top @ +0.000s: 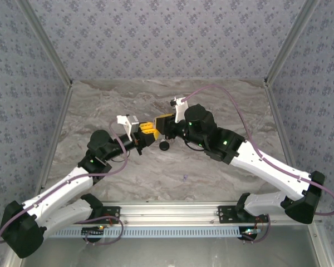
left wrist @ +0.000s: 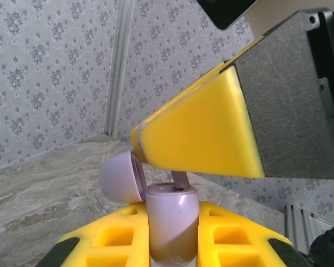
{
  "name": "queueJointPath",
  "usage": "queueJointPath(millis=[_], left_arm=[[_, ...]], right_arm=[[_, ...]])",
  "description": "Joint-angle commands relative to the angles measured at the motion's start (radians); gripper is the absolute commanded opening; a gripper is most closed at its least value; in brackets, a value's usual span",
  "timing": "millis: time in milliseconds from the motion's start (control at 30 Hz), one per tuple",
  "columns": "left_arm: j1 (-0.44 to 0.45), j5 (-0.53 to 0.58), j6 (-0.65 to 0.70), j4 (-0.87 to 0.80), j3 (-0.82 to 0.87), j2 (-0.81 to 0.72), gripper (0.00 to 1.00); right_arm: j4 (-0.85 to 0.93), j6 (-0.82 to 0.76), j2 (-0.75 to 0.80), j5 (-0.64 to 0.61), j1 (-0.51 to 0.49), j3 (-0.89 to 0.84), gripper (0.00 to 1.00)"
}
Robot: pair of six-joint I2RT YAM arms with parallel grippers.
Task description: Insert wireless bluetooth earbuds into charging case
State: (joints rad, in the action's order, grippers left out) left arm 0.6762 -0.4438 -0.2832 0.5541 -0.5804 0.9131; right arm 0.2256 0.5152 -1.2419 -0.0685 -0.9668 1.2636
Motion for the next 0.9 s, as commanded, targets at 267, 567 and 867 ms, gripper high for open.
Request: queueJointPath(millis=[267, 567, 867], left_arm=[[0.010, 0.000, -0.040, 0.102, -0.010, -0.005, 0.00], [0.009, 0.001, -0.033, 0.117, -0.005, -0.002, 0.00], [0.010, 0.007, -0.022, 0.125, 0.017, -0.006, 0.00]], right_arm=[[-0.034, 0.014, 0.017, -0.004, 0.006, -0.033, 0.23], [0.008, 0.031, 0.019, 0.014, 0.015, -0.021, 0.31], [0.077, 0.009, 0.041, 0.042, 0.040, 0.063, 0.50]])
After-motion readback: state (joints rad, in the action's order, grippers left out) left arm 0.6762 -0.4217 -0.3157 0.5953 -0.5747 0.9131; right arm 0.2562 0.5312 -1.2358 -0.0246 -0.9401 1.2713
